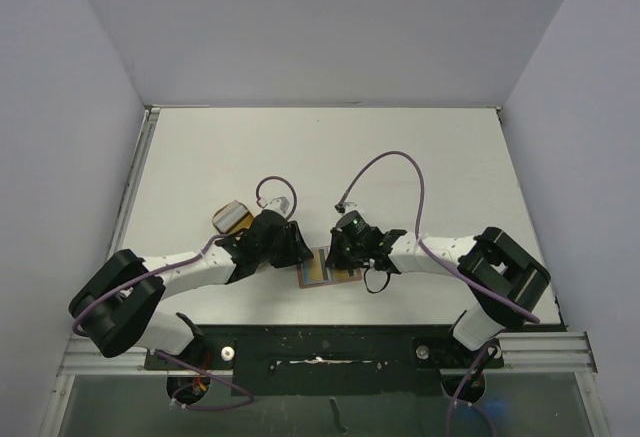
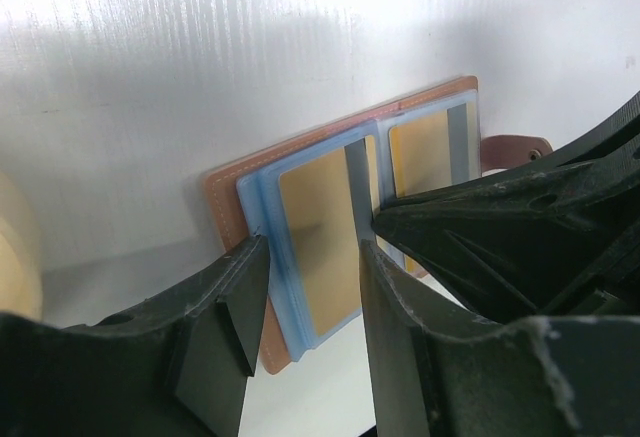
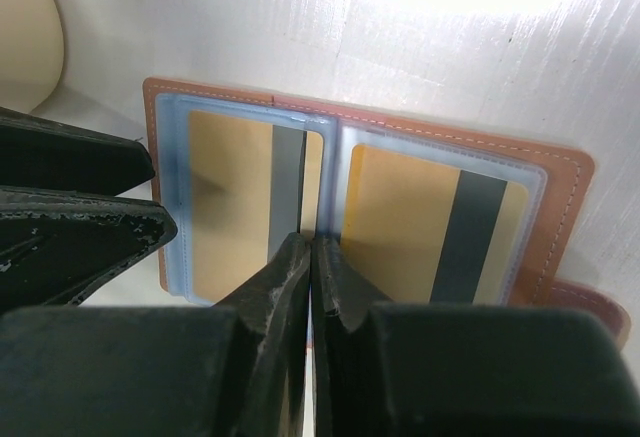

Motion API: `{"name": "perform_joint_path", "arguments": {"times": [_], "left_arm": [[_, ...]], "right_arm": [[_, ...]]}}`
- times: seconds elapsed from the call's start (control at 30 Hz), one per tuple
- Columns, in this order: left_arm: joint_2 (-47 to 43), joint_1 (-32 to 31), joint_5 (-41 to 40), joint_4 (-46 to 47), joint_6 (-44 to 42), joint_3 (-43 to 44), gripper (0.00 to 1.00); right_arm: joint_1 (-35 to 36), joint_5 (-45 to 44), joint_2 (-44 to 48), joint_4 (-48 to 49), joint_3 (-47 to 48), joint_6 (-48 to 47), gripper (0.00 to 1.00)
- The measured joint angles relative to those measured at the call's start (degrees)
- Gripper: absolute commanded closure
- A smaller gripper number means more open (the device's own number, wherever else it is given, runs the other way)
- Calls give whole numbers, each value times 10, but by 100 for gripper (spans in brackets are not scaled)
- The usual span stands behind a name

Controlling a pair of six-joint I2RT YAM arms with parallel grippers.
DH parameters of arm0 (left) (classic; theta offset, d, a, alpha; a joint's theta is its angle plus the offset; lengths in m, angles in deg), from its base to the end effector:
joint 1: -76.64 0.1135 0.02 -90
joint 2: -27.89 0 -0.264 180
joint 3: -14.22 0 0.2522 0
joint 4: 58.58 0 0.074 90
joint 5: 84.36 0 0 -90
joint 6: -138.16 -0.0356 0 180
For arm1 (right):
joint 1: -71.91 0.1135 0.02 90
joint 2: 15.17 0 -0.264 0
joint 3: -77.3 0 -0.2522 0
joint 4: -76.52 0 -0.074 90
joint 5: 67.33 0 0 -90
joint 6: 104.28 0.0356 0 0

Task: Put the credit cards into the card holder
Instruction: Turn over the card slot in the card holder.

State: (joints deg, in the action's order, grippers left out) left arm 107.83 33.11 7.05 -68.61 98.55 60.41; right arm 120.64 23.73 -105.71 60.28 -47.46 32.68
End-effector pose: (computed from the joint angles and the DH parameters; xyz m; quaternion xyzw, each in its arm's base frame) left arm 0.1899 -0.1816 0.1575 -0.0502 0.9183 -0.2946 0.2596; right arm 0.1951 0.2233 0.1459 -0.0176 0.9440 0.2500 0.2146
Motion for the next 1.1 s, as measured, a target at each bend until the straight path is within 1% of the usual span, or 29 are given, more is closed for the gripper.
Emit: {"name": "perform_joint_path", "arguments": {"times": [0.07, 0.23, 0.43, 0.63, 0.77, 1.1], "left_arm": [[0, 0, 0, 2, 0, -1, 60], [0, 0, 0, 6, 0, -1, 60], [0, 0, 0, 7, 0, -1, 60], [0, 0, 0, 6, 0, -1, 60], [0, 0, 0, 6, 0, -1, 59], [0, 0, 0, 6, -1, -1, 59]], "right_arm": [[0, 3, 0, 0, 0, 0, 98], [-4, 18, 1, -2, 5, -2, 90], [-4, 26, 1, -16, 16, -10, 89], [-4, 22, 1, -35, 23, -16, 86], [-4, 20, 1, -41, 24, -17, 87], [-4, 12, -3, -47, 25, -18, 94]]}}
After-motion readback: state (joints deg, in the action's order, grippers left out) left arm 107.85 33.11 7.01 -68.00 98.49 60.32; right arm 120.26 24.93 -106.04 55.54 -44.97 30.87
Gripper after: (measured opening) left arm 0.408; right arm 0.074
